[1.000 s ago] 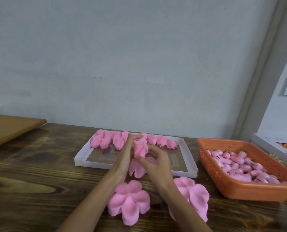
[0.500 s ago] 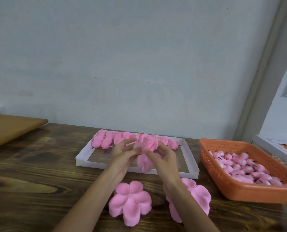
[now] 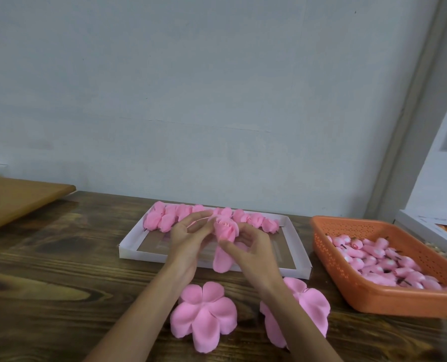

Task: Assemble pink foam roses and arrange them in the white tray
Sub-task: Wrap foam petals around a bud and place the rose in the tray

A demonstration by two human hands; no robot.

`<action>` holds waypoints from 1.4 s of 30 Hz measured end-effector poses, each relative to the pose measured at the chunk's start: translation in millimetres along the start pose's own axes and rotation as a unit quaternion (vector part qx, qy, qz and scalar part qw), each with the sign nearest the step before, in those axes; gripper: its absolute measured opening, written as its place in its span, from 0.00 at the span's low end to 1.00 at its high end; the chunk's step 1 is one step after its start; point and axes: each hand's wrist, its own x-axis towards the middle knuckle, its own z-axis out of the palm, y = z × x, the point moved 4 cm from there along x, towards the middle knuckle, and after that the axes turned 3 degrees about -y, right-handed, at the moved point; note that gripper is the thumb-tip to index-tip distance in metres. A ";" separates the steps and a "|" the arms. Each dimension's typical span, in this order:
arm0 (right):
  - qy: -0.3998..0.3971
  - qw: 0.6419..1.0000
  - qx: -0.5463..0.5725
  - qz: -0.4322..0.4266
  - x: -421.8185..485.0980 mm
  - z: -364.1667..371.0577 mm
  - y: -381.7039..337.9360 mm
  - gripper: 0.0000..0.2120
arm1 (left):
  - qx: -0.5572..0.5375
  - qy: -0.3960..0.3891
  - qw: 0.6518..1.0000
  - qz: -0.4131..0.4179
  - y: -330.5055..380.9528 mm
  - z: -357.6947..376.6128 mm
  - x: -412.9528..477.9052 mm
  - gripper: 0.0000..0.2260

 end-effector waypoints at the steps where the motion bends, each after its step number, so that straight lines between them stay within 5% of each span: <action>1: -0.001 1.000 -0.008 -0.001 -0.1 -0.4 -0.7 0.09 | -0.003 -0.005 1.000 0.003 0.2 0.5 0.1 0.16; 8: 0.008 0.997 -0.068 -0.018 -2.7 -2.6 -8.7 0.10 | -0.008 -0.044 0.999 -0.005 -1.9 1.4 1.6 0.06; 24: 0.042 0.999 0.004 -0.001 -0.7 -8.4 -6.3 0.25 | 0.025 -0.079 0.996 0.032 7.6 6.0 0.3 0.15; 32: 0.075 0.995 0.056 0.015 2.9 -17.7 -3.0 0.14 | -0.020 -0.098 0.995 -0.013 8.6 9.6 -1.3 0.16; 37: 0.100 0.988 0.114 0.041 4.9 -26.5 0.0 0.13 | 0.055 -0.162 0.980 -0.097 -2.8 12.1 -6.2 0.15; 42: 0.105 0.987 0.109 0.045 4.9 -28.7 0.7 0.11 | 0.047 -0.129 0.985 -0.104 -13.6 9.8 -6.4 0.21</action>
